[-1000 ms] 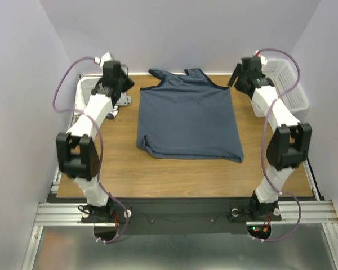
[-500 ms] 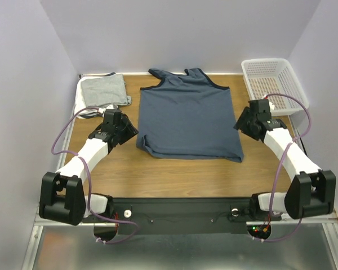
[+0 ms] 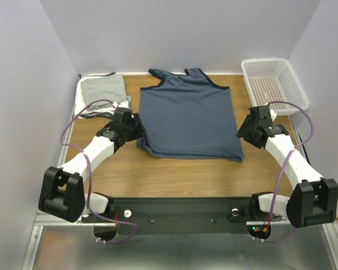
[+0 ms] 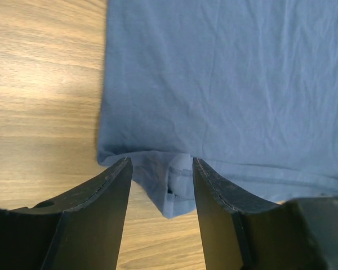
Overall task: Fold and stack the tank tops
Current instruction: Fold the tank top
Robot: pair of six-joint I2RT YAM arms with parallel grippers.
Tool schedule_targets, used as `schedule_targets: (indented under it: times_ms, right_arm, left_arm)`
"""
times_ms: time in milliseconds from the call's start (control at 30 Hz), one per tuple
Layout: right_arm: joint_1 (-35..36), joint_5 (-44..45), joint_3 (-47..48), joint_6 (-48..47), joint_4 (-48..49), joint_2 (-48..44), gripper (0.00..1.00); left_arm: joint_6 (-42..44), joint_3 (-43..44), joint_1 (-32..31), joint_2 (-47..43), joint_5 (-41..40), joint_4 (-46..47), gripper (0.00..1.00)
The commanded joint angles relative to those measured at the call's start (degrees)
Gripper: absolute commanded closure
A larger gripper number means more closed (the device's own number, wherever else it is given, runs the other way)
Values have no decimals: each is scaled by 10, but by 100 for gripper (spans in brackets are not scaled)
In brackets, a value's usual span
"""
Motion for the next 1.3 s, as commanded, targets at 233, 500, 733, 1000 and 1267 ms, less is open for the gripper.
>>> schedule_targets:
  times_ms: [233,500,733,1000,1267]
  right_arm:
    - [2,21,-10,1,-8,-14,31]
    - [1,23,-16,-1,-9,-19,31]
    - [1,9,-7,-10,-17,-13,31]
    - [1,-22,-4,-13,-44,6,32]
    - [1,-47,-4,-21,-54,42,53]
  left_arm:
    - [18,32,-74,21,-138,-42,48]
    - [-12,8,-82,35,-171,-45,62]
    - [-41,-28,-83,-1,-186,-40,87]
    - [-74,1,-82,36,-184,-10,98]
    - [-83,40,-78,79,-166,15,99]
